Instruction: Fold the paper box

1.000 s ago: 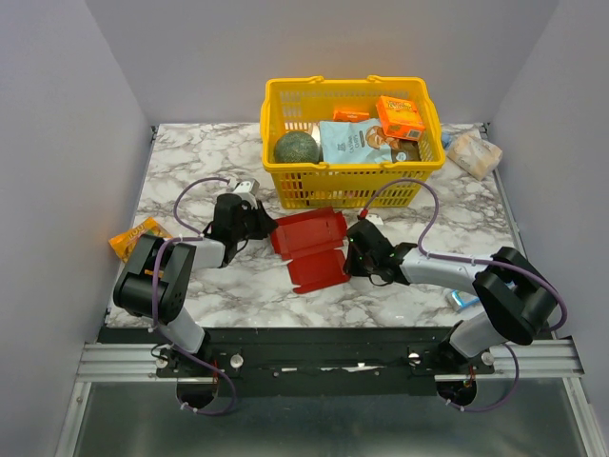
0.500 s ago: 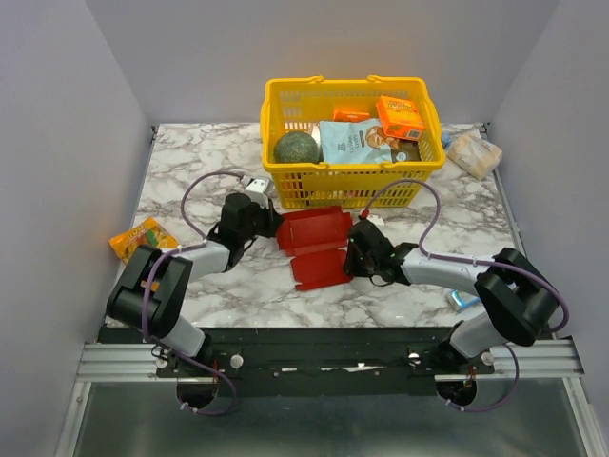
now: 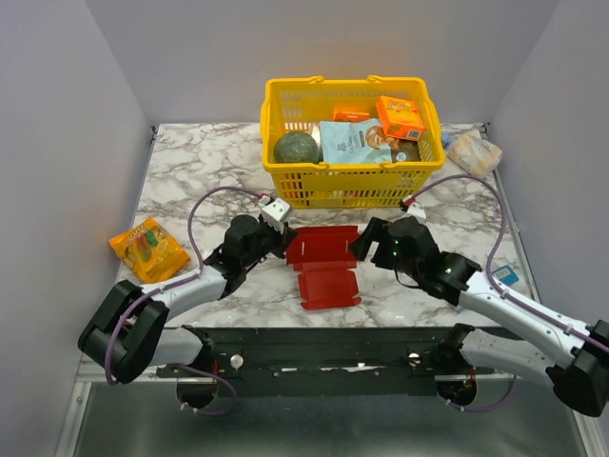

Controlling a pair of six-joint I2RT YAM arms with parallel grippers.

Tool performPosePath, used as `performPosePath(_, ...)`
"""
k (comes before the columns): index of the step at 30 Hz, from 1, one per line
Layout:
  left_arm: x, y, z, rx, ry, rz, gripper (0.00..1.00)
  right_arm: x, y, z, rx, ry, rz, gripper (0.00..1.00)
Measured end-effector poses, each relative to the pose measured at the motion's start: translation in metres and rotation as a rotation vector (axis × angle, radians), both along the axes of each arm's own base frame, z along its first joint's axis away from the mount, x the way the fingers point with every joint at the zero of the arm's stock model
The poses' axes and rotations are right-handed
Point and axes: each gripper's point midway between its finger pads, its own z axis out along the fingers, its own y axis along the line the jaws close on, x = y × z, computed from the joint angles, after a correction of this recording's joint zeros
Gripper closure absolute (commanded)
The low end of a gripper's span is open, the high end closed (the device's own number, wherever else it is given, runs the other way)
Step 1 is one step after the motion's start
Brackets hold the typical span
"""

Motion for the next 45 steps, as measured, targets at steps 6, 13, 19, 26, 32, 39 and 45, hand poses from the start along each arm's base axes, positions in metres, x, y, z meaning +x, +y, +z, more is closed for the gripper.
performPosePath(6,-0.029,-0.011,0.006,0.023,-0.068,-0.065,1.00,-0.015,0.004,0.024,0.162,0.034,-0.027,0.11)
performPosePath(13,-0.048,-0.016,0.018,0.036,-0.149,-0.096,1.00,-0.024,0.025,0.037,0.395,0.146,-0.058,0.18)
performPosePath(19,-0.057,-0.024,0.026,0.053,-0.205,-0.125,1.00,-0.016,0.030,0.027,0.530,0.241,-0.134,0.24)
performPosePath(26,-0.070,-0.035,0.026,0.093,-0.248,-0.156,1.00,-0.002,0.028,-0.002,0.571,0.352,-0.200,0.26)
performPosePath(32,-0.079,-0.043,0.022,0.150,-0.287,-0.169,1.00,0.008,0.024,0.001,0.614,0.352,-0.219,0.27)
performPosePath(39,-0.085,-0.051,0.017,0.214,-0.322,-0.173,1.00,0.002,0.021,-0.027,0.589,0.431,-0.244,0.27)
performPosePath(45,-0.090,-0.054,0.018,0.252,-0.362,-0.168,1.00,-0.006,0.020,-0.038,0.603,0.480,-0.259,0.27)
